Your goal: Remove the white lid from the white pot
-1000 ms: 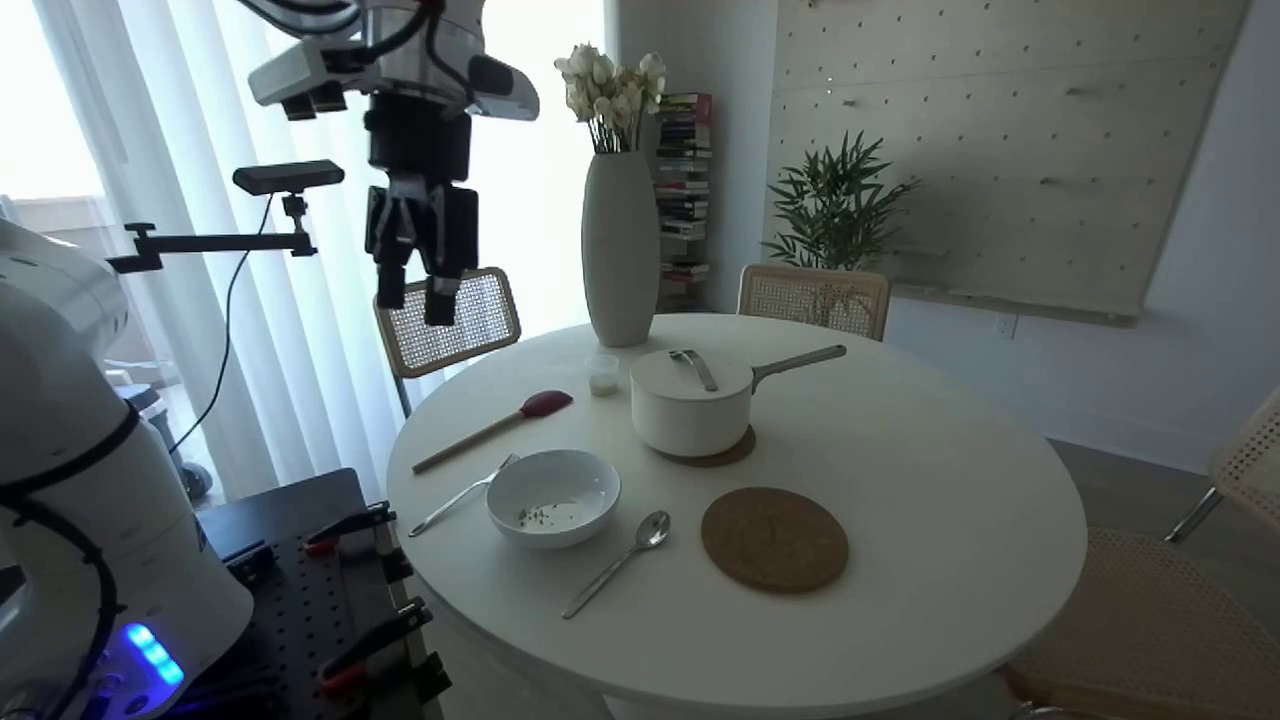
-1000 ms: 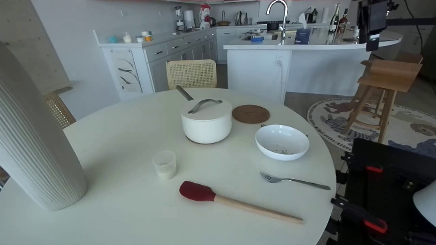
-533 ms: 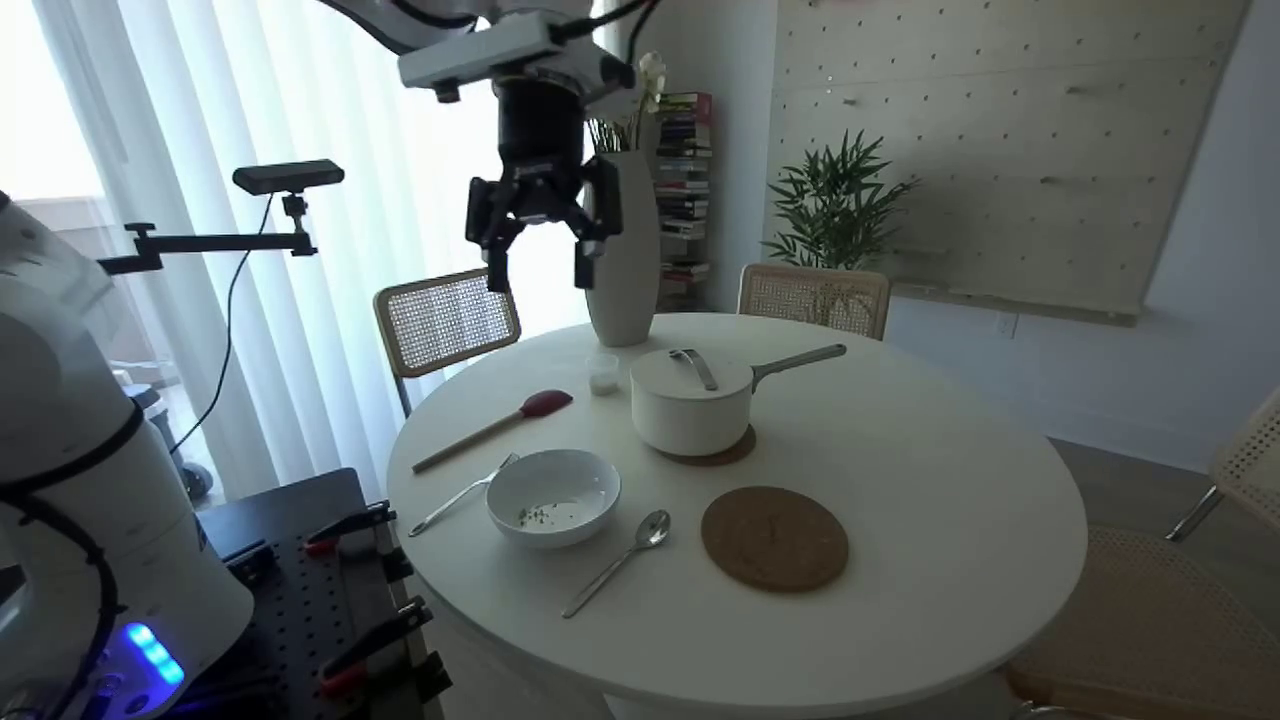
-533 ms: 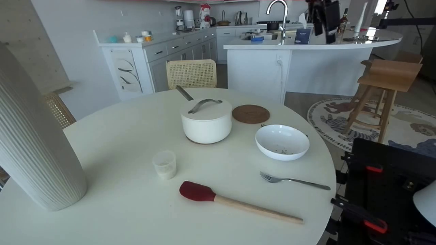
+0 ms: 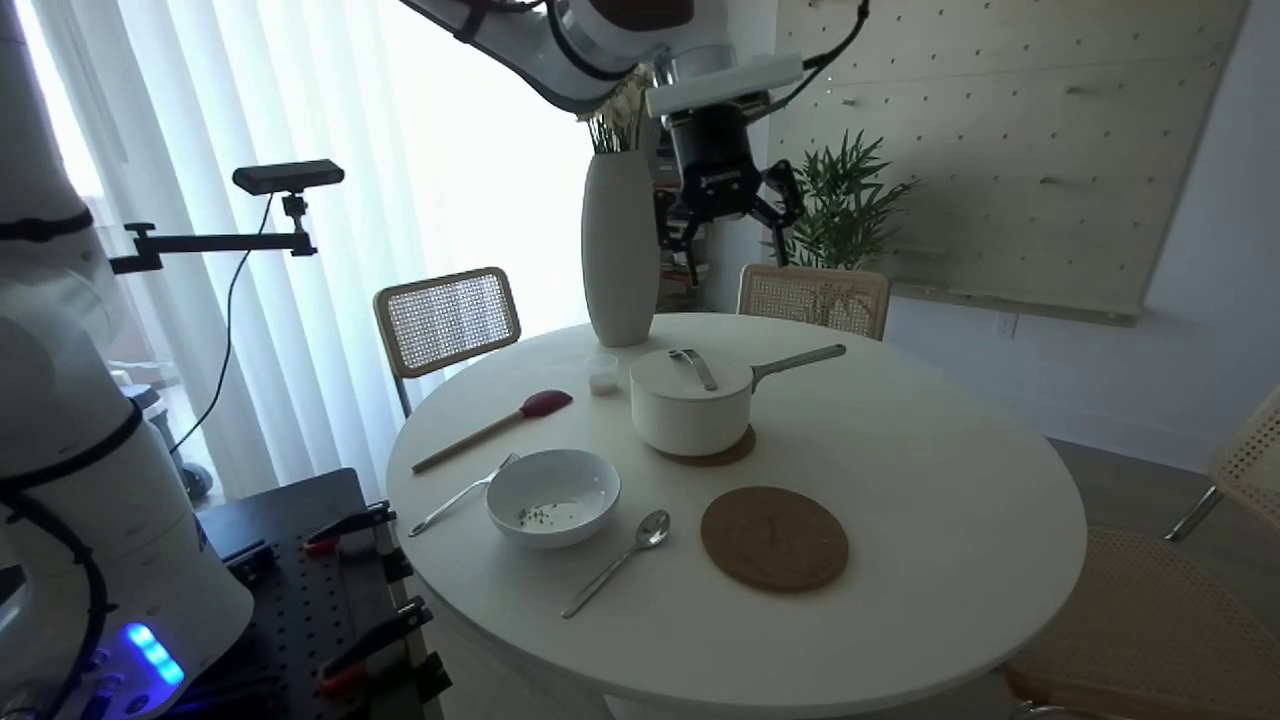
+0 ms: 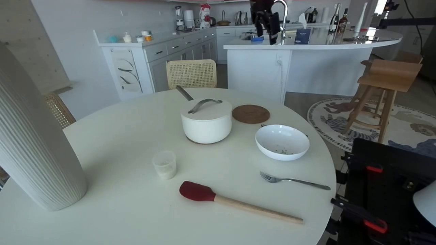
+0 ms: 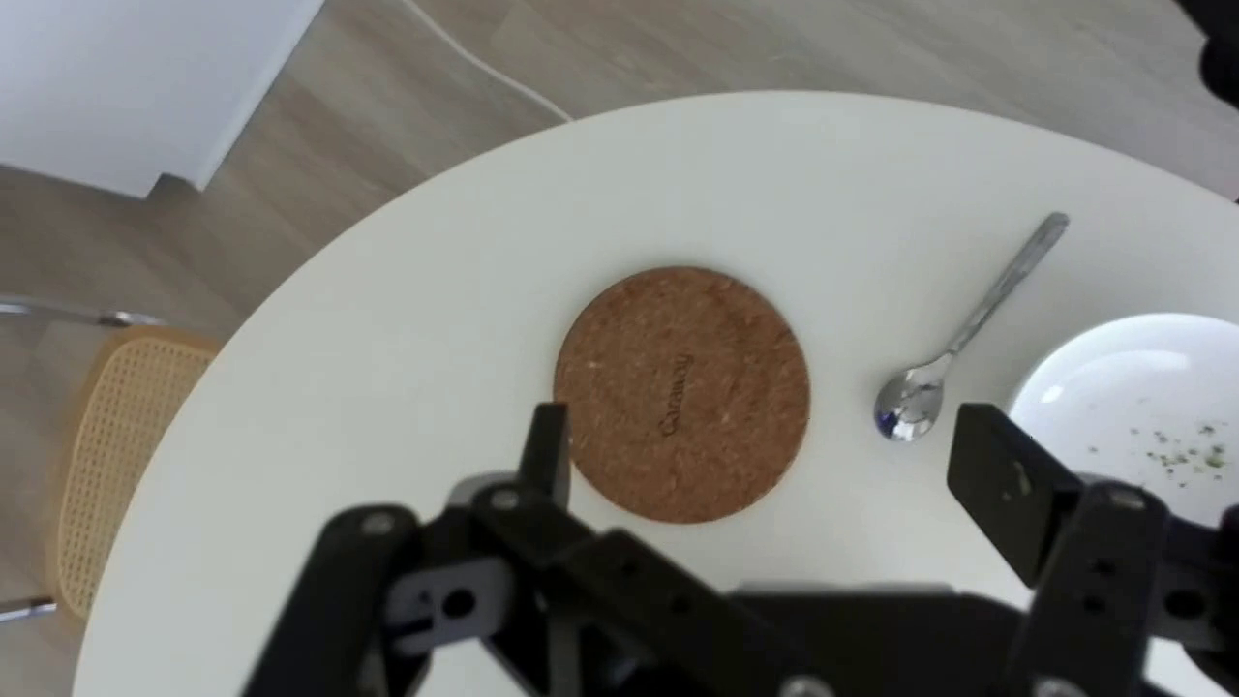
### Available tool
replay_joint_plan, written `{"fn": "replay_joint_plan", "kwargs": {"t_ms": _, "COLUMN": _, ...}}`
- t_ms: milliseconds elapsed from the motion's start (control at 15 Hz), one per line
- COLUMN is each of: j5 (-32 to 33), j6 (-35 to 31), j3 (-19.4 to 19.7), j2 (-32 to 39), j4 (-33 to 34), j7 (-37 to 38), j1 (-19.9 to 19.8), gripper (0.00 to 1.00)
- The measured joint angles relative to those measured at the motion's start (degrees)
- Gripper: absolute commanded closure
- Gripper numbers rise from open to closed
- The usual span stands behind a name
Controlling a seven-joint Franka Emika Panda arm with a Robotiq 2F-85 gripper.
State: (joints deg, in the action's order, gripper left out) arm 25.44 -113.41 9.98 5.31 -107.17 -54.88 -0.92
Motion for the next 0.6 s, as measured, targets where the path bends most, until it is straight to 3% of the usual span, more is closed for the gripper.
{"fn": "replay_joint_plan", "kwargs": {"t_ms": 333, "j5": -4.6, "j6": -0.8, "j3": -4.9, "j2": 13.8, "j4": 16.2, "j7": -10.2, "j1": -1.8, "gripper": 0.0}}
{"fn": "replay_joint_plan", "kwargs": {"t_ms": 600, "j5": -9.1, "j6": 0.3, "j3": -8.9, "j2": 21.3, "j4": 25.4, "j7": -15.1, "j1": -2.0, "gripper": 0.0}}
